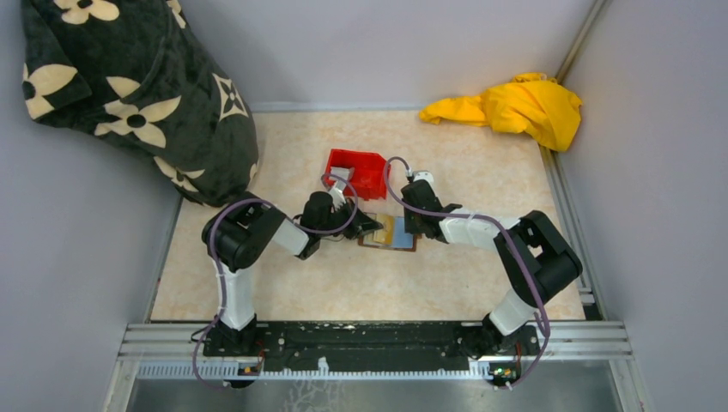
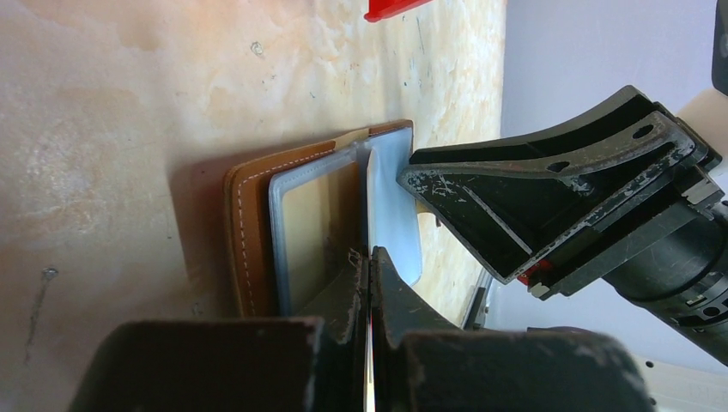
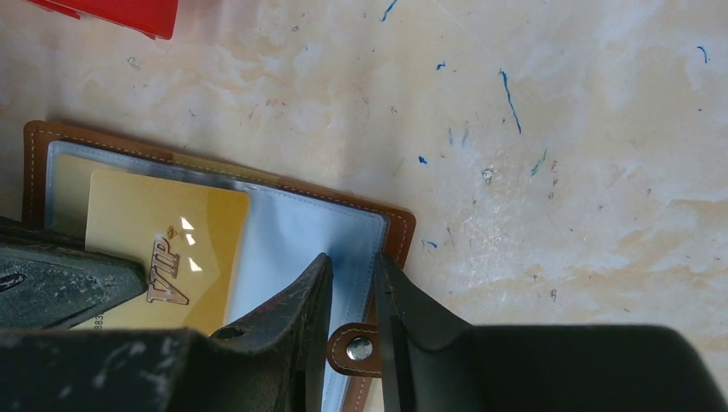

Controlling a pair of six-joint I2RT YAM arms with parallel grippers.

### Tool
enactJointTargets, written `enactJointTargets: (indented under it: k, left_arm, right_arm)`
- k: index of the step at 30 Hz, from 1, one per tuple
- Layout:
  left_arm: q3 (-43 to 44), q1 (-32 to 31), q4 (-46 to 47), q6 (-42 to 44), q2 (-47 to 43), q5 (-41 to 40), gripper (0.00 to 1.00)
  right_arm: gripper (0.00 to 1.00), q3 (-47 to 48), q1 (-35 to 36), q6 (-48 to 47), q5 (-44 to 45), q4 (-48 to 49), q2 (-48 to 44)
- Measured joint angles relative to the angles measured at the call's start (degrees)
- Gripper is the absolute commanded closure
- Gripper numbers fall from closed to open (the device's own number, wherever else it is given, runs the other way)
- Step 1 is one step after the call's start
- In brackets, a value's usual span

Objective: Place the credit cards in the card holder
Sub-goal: Insert the credit card into the card holder.

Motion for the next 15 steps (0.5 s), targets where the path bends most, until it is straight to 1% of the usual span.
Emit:
enactJointTargets:
  k: [10,15]
  left_arm:
    - [-0.07,-0.68,1.38,-1.46,1.03,0.61,1.00]
    - [-1.66,-0.79,2.49,-2.34,1.01,0.57,1.00]
  right_arm:
    - [0.74,0.00,0.00,0.04,-0.07,1.07,0.35]
    - [0.74,0.00,0.00,0.04,-0.09,1.14,0.37]
